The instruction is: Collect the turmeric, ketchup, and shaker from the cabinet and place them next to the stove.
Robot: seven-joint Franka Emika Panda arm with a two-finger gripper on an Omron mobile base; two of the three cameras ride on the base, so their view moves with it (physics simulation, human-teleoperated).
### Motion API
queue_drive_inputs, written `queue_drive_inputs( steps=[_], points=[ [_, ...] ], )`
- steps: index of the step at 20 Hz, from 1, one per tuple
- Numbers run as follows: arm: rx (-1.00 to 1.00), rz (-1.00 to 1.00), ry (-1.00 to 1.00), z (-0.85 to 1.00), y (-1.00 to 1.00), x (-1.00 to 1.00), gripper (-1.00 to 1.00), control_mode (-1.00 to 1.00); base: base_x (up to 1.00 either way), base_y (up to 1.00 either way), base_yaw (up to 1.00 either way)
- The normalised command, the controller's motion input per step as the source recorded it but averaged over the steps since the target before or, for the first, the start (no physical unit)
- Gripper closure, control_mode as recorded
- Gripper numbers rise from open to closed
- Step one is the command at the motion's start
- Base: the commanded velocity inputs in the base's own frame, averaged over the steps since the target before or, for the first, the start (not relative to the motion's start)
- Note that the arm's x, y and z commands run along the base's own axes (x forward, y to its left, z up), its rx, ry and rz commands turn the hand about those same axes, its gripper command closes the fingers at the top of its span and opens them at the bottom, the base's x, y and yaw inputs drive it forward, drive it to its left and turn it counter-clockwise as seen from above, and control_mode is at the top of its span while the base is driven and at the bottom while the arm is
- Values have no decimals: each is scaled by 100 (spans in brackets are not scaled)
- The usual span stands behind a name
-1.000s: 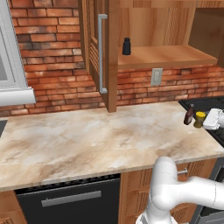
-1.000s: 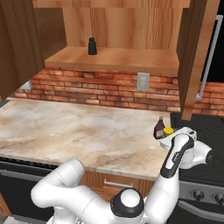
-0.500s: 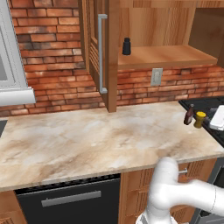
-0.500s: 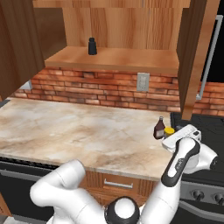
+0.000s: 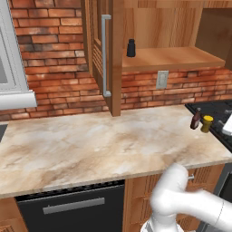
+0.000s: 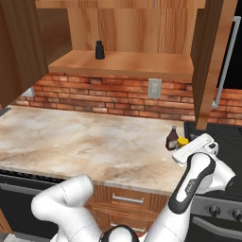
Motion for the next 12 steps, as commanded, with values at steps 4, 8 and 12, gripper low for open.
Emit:
queue_drive_inputs(
  steps=[4, 8, 12],
  points=[
    [0, -9, 3, 8, 73, -39, -100, -100, 0, 0, 0],
    [0, -9, 8, 5, 89, -27, -100, -100, 0, 0, 0],
    [0, -10, 8, 18, 95, -17, -100, -100, 0, 0, 0]
  ],
)
